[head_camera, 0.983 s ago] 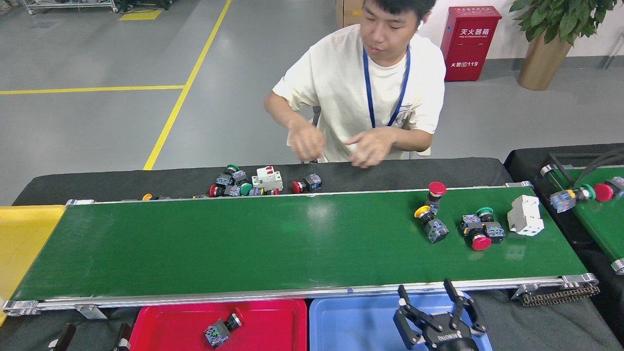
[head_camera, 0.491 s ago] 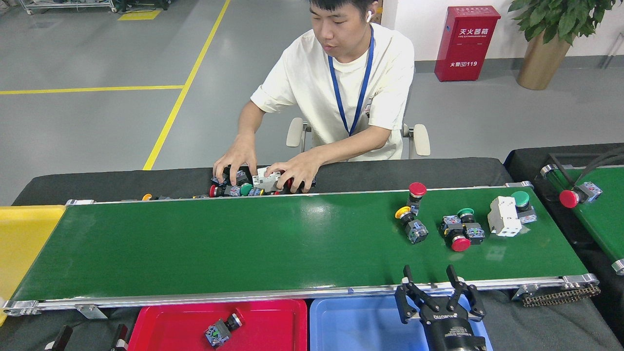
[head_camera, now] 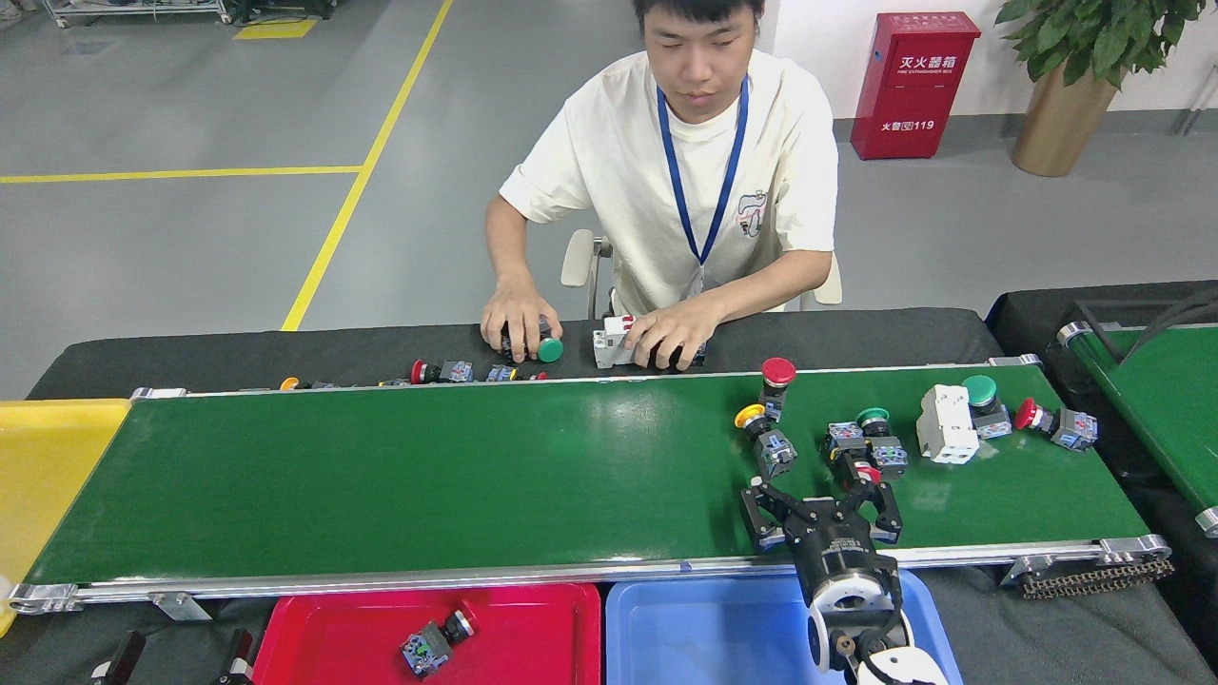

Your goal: Pick switch part from conveyor to tray

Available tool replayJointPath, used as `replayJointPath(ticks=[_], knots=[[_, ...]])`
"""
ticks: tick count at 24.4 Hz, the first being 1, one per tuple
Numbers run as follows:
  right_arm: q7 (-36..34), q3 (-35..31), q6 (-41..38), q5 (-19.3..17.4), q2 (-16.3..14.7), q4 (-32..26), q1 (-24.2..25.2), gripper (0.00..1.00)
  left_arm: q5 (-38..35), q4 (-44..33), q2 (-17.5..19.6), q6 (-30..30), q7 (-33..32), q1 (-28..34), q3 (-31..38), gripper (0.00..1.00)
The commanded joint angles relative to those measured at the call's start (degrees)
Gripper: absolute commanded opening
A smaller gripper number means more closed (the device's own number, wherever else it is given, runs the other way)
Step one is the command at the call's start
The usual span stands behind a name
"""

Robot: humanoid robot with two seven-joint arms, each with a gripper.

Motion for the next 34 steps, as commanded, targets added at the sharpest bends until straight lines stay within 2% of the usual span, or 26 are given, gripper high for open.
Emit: replayJointPath(ticks=[1,2,4,5,6,8,12,13,15,17,19,21,24,25,26,28,29,31,34], knots=[[-0.2,0.0,-0.4,-0.1,1.1,2.7,-3.0,0.95,0.0,-0.7,0.0,0.1,0.4,-0.3,0.1,1.00],[-0.2,0.0,-0.5,-0.1,1.7,4.6,-4.4,0.94,-0.1,-0.7,0.0,0.1,0.4,-0.4,0.0,1.00],[-0.2,0.1,-0.6,0.0,2.4,6.2,-5.9,0.82,-0.1,-0.7,0.0,0.1,0.4,-0.5,0.0,1.00],[-0.1,0.9,-0.7,0.0,2.4,6.5,-6.5,0.67,-0.1,-0.7,0.0,0.1,0.4,-0.5,0.0,1.00],[0.0,2.3,-0.8,0.0,2.2,6.7,-6.7,0.58,-0.1,-0.7,0.0,0.1,0.4,-0.5,0.0,1.00],[0.4,4.6,-1.1,0.0,2.1,6.8,-6.8,0.57,-0.2,-0.7,0.0,0.1,0.4,-0.5,0.0,1.00],[0.4,5.6,-3.0,0.1,2.5,9.1,-7.3,0.48,-0.2,-0.7,0.0,0.1,0.4,-0.6,0.0,1.00],[0.5,5.7,-3.4,0.1,2.6,9.7,-7.6,0.43,-0.2,-0.7,0.0,0.1,0.4,-0.6,0.0,1.00],[0.5,6.1,-4.7,0.1,2.8,9.7,-7.6,0.24,-0.2,-0.7,-0.1,0.1,0.4,-0.6,0.0,1.00],[0.4,6.2,-5.8,0.3,3.7,9.2,-7.7,0.11,-0.2,-0.7,-0.1,0.1,0.4,-0.4,0.1,1.00],[0.3,8.6,-6.8,0.4,4.2,6.1,-7.3,0.05,-0.2,-0.7,-0.1,0.1,0.4,-0.1,0.4,1.00],[0.3,14.8,-7.6,0.4,4.2,0.5,-5.8,0.04,-0.2,-0.7,-0.2,0.2,0.4,0.1,0.6,1.00],[0.3,26.6,-8.1,0.6,4.3,-7.0,-2.6,0.06,-0.1,-0.7,-0.1,0.2,0.4,0.0,0.7,1.00],[0.3,30.8,-8.1,0.7,4.3,-8.3,-2.1,0.09,-0.2,-0.7,-0.2,0.2,0.4,-0.1,0.7,1.00],[0.2,35.5,-8.1,0.7,4.4,-9.2,-1.8,0.20,-0.1,-0.7,-0.2,0.2,0.4,0.0,0.7,1.00],[0.1,41.1,-7.9,0.7,5.2,-9.2,-1.7,0.62,-0.1,-0.7,-0.2,0.2,0.4,0.0,0.6,1.00],[0.0,42.8,-7.8,0.7,5.6,-9.1,-1.5,0.75,-0.1,-0.7,-0.2,0.2,0.4,-0.1,0.6,1.00],[-0.1,43.7,-7.7,0.6,5.6,-9.0,-1.5,0.87,-0.1,-0.7,-0.2,0.1,0.4,-0.3,0.3,1.00],[-0.1,42.7,-7.6,0.3,5.6,-9.2,-0.7,0.95,-0.1,-0.7,-0.2,0.1,0.4,-0.2,0.3,1.00]])
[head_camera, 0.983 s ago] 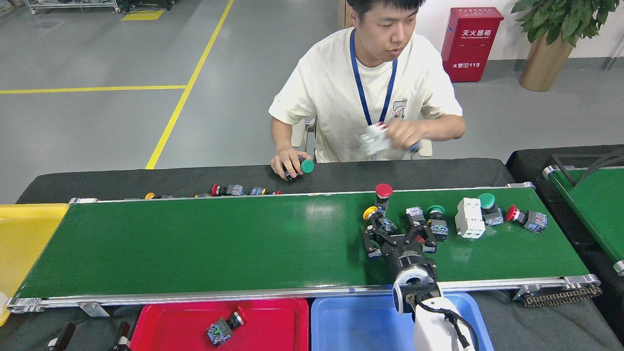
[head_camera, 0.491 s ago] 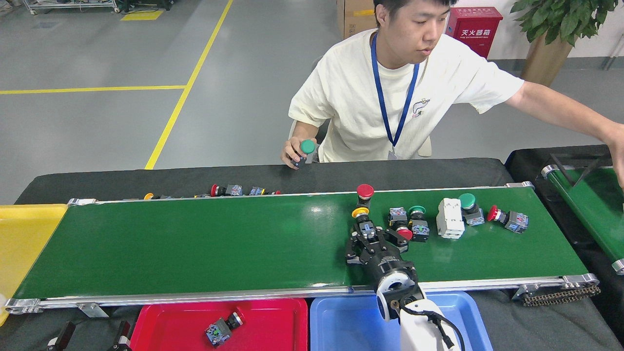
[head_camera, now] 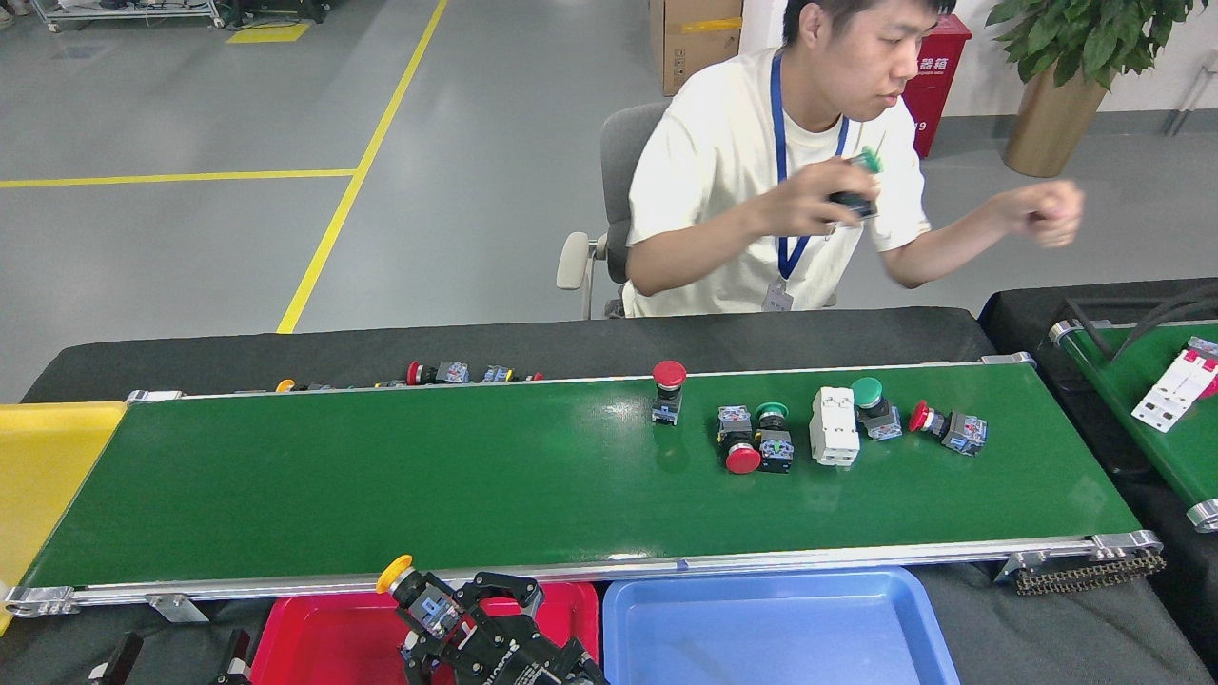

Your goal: Pick switch part from conveyor to tray

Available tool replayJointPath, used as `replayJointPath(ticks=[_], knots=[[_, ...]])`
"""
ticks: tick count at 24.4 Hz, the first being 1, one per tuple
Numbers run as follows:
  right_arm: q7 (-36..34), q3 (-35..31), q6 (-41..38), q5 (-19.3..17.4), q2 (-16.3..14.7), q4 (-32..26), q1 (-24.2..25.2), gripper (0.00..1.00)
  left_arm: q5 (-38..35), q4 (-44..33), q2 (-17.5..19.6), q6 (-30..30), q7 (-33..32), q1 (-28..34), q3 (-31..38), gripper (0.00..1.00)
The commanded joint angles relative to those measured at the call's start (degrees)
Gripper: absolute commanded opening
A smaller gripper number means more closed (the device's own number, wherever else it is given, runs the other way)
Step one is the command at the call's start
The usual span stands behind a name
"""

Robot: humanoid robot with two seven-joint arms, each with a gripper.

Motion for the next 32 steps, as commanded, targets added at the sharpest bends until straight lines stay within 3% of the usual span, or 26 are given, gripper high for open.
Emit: replayJointPath(ticks=[1,6,8,11,14,18,21,23,26,32], knots=[[-0.5,-2.0,0.6,-0.1,0.5,-1.2,0.5,0.96,0.0,-0.7,0.1,-0.1,0.4,0.0,0.1,1.00],[-1.4,-8.9,2.2,0.0,0.3,-6.3,6.5,0.95,0.1,-0.7,-0.2,-0.1,0.4,0.1,0.3,1.00],[-4.3,-13.2,9.0,0.1,-0.8,-9.3,10.4,0.95,0.2,-0.8,-0.3,-0.2,0.4,0.3,0.3,1.00],[-14.5,-16.5,22.3,0.1,-6.1,-13.2,15.4,0.95,0.2,-0.9,0.0,-0.7,0.4,0.3,-0.8,1.00],[-19.5,-20.5,33.4,-0.3,-8.2,-13.7,19.0,0.96,0.2,-0.9,0.6,-0.6,0.3,-0.8,-6.2,1.00],[-20.2,-24.7,35.3,-0.7,-8.0,-12.9,21.8,0.97,-0.6,-0.8,0.7,0.0,-1.6,-5.8,-15.4,1.00],[-19.3,-24.6,35.1,-0.7,-6.6,-10.5,20.7,0.97,-5.9,-0.3,-0.4,2.5,-5.0,-12.9,-21.7,1.00],[-16.5,-24.5,34.5,-0.7,-5.4,-8.2,17.4,0.97,-9.1,2.9,-1.4,6.3,-5.1,-17.9,-25.8,1.00],[-9.0,-24.5,32.5,-0.7,-3.5,-3.9,11.0,0.97,-10.9,12.0,-2.6,9.6,-5.2,-25.7,-30.1,1.00],[-3.2,-24.3,28.9,-2.0,0.8,6.7,-0.5,0.97,-11.0,30.9,-5.7,11.9,-5.8,-40.0,-31.4,1.00]])
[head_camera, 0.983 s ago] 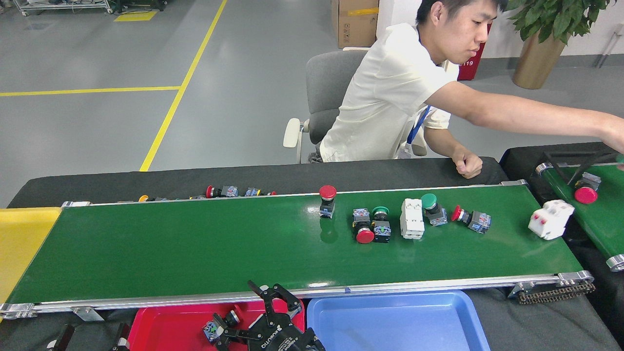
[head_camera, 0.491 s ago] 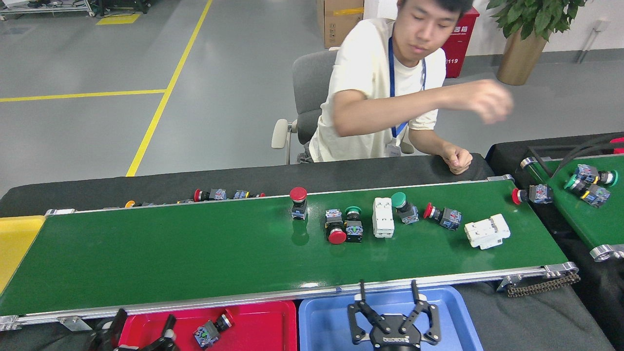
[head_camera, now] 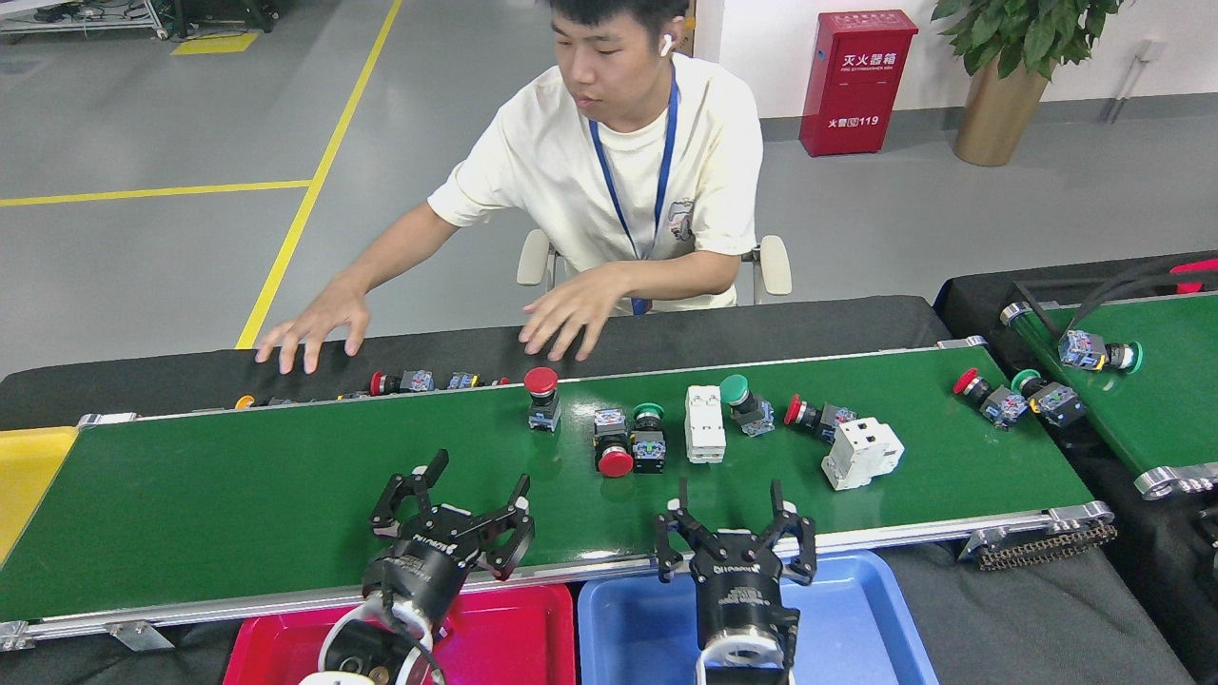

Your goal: Pick switch part from conveyor to tray

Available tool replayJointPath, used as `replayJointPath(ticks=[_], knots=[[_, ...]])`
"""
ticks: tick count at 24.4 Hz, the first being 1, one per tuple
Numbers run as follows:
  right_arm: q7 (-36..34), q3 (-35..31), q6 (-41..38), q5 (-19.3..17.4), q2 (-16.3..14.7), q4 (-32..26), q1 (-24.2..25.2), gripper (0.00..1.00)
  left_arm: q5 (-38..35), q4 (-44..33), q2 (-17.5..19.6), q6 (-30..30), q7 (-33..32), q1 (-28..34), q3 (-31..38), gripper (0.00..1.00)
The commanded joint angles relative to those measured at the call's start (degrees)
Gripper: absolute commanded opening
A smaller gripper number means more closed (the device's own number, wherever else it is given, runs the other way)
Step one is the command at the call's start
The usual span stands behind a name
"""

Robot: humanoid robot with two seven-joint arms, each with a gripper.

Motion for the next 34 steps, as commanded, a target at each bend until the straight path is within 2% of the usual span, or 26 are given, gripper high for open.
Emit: replayJointPath(ticks=[1,2,4,8,10,11,12,13,14,15,17,19,20,21,22,23,25,29,31,34], knots=[[2.0,0.3,-1.3,-2.6,0.5,1.6,-2.8,0.97,-0.1,3.4,-0.3,1.7,0.1,-4.1,-0.2,1.00],[2.0,0.8,-1.5,-4.9,0.5,2.3,-4.2,0.97,-0.1,4.9,-0.3,2.0,0.1,-5.5,-0.1,1.00],[2.0,1.5,-1.5,-7.0,0.5,4.7,-6.7,0.97,-0.1,7.3,-0.3,2.1,0.1,-7.4,0.1,1.00],[1.9,1.5,-1.9,-9.1,0.6,9.5,-10.8,0.97,0.1,16.6,-0.2,3.2,0.6,-12.9,0.4,1.00],[1.9,1.5,-3.3,-10.3,0.7,11.7,-12.3,0.92,0.3,20.9,0.1,4.2,0.8,-15.5,0.4,1.00],[1.9,1.5,-4.5,-10.4,0.7,12.9,-13.0,0.83,0.4,22.5,0.3,4.3,0.9,-16.5,0.5,1.00],[1.9,1.5,-6.1,-10.5,0.7,14.3,-13.8,0.66,0.4,24.2,0.4,4.5,0.9,-17.4,0.6,1.00],[2.0,1.5,-7.4,-10.8,0.7,15.5,-14.4,0.44,0.4,25.8,0.4,4.6,1.0,-18.2,0.6,1.00],[2.0,1.5,-8.5,-11.2,0.7,16.2,-14.8,0.28,0.4,27.2,0.5,5.0,1.0,-18.8,0.7,1.00],[2.0,1.5,-9.3,-11.6,0.7,16.7,-14.9,0.17,0.4,28.7,0.5,5.8,1.5,-19.4,0.7,0.99],[2.0,1.5,-10.5,-11.7,0.7,16.8,-14.9,0.01,0.4,31.0,0.5,8.3,3.3,-20.3,0.6,0.95],[2.0,1.5,-10.9,-11.7,0.7,16.5,-15.0,0.01,0.4,32.6,0.5,10.8,5.1,-20.8,0.6,0.80],[1.9,1.5,-11.0,-11.6,0.7,16.3,-15.0,0.01,0.4,33.2,0.5,11.7,5.9,-21.0,0.6,0.68],[1.9,1.5,-11.2,-11.6,0.7,15.9,-15.0,0.01,0.4,34.0,0.5,11.9,6.6,-21.3,0.6,0.51],[1.8,1.5,-11.5,-11.6,0.7,15.5,-15.0,0.01,0.7,34.4,0.6,11.9,6.8,-21.3,0.7,0.28],[1.7,1.6,-11.8,-11.6,0.7,15.0,-15.0,0.01,1.2,35.0,0.7,12.0,6.8,-21.3,1.1,0.17],[1.6,1.7,-12.6,-11.5,0.6,13.0,-15.0,0.01,3.4,35.7,0.9,11.9,7.5,-21.1,2.3,0.07],[1.5,2.9,-15.0,-11.2,0.0,4.9,-13.3,0.01,4.0,34.2,1.4,11.3,11.8,-18.7,2.5,0.00],[1.6,3.4,-17.0,-11.2,-1.1,-1.2,-10.8,0.01,4.0,28.2,2.5,9.4,11.8,-17.0,2.5,0.00],[1.7,4.1,-21.0,-11.1,-4.5,-10.3,-6.2,0.01,3.7,13.3,5.9,1.6,10.9,-9.9,2.8,0.00]])
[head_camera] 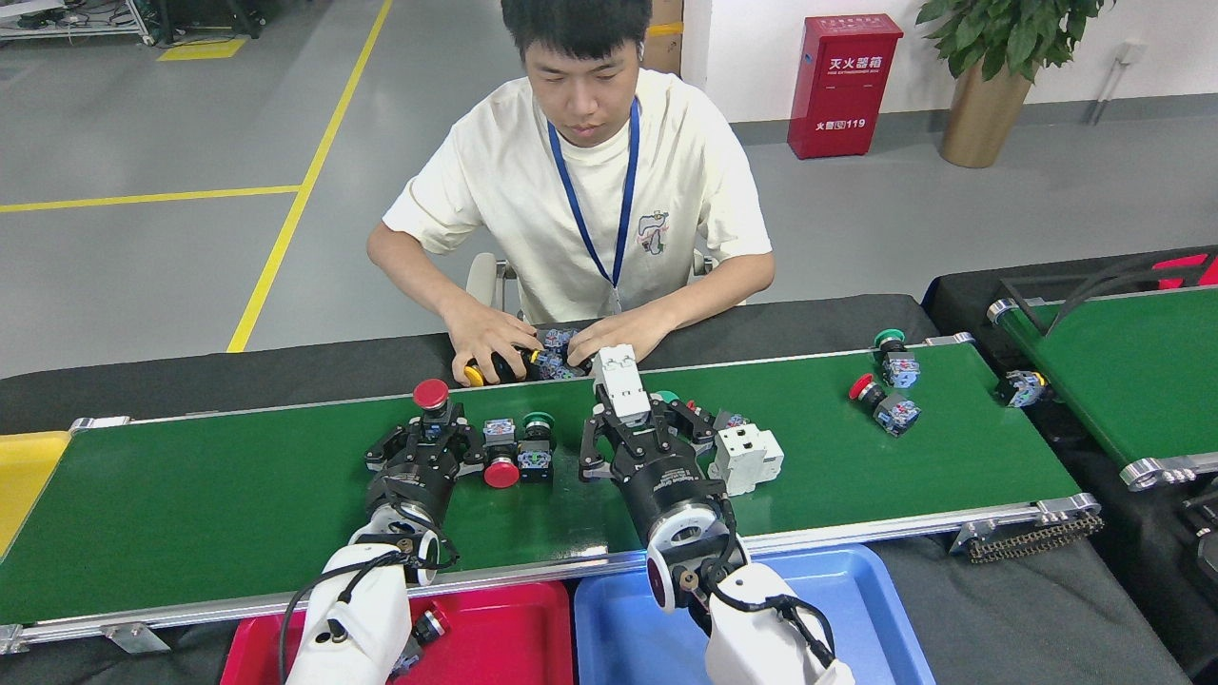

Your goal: Pick switch part from conveyor to tray

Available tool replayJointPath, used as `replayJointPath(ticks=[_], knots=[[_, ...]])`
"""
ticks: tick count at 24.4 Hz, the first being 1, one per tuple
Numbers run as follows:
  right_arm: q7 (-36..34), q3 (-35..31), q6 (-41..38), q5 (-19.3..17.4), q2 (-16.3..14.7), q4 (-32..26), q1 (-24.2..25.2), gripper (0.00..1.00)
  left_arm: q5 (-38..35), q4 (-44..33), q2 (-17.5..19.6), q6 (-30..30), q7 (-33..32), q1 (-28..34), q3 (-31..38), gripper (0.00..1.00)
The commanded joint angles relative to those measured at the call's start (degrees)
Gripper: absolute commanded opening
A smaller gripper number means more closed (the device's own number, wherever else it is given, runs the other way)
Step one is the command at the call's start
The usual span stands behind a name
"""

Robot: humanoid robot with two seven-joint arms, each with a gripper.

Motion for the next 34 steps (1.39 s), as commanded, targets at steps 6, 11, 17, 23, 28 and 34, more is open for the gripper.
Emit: replayJointPath(ticks=[6,11,17,23,28,34], knots=[[-0.8,-2.0,-18.9,-0.4,-14.4,-17.3,12.6,0.01,-0.1,-29.7,10.3,-19.6,-1.8,23.4,4.8,0.01],[-5.1,-13.3,-34.9,-0.5,-20.7,-18.1,25.4,0.06,-0.3,-42.8,11.5,-38.3,-1.9,43.5,16.7,0.05],[-5.0,-20.6,-39.4,-0.5,-20.1,-17.7,31.3,0.99,0.2,-45.5,8.7,-38.3,-1.9,49.5,19.2,1.00],[-4.9,-23.4,-27.1,-0.5,-14.9,-17.4,31.7,0.99,0.2,-47.7,5.9,-38.3,-1.9,52.9,21.1,1.00],[-4.9,-22.3,-4.6,0.8,-9.2,-18.6,29.6,0.96,0.2,-47.9,2.0,-38.3,-1.9,53.6,26.8,1.00],[-3.3,-17.5,4.2,5.1,-6.3,-18.7,29.6,0.96,2.4,-48.1,-2.5,-14.2,-2.1,50.8,31.2,1.00]])
